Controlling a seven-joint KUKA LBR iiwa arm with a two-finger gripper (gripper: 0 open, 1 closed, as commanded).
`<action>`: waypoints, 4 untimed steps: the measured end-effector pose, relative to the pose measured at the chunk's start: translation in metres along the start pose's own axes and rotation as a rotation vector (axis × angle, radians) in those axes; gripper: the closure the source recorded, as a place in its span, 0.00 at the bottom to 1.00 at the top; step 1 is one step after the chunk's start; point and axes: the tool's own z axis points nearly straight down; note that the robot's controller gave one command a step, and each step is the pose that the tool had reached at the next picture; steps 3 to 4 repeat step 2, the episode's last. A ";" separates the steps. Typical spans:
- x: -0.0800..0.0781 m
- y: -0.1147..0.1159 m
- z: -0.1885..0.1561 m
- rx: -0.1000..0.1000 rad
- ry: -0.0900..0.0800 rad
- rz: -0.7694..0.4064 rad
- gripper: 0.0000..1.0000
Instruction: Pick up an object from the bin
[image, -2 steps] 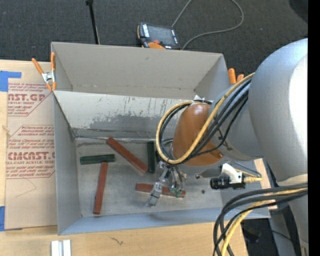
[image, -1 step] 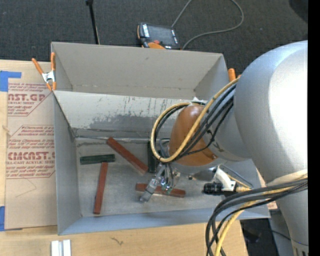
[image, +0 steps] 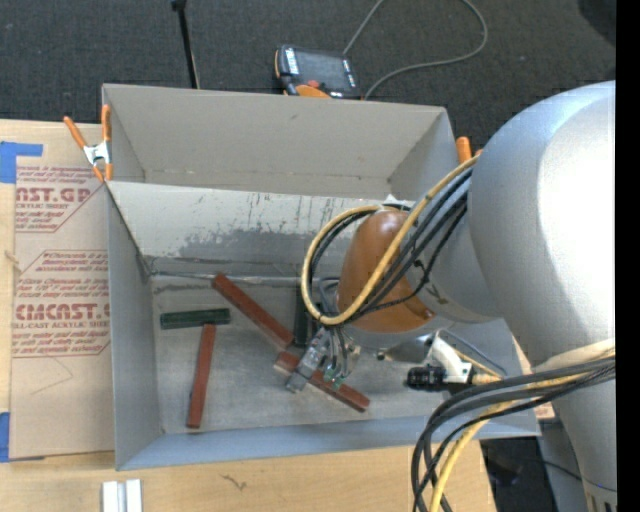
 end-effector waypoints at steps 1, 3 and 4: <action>-0.007 -0.027 -0.078 -0.003 -0.006 0.061 1.00; -0.020 -0.023 -0.187 -0.006 -0.008 0.055 1.00; -0.020 -0.023 -0.187 -0.006 -0.008 0.055 1.00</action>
Offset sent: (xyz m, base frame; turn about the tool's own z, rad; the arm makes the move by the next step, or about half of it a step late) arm -0.0108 -0.0254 0.0743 0.0603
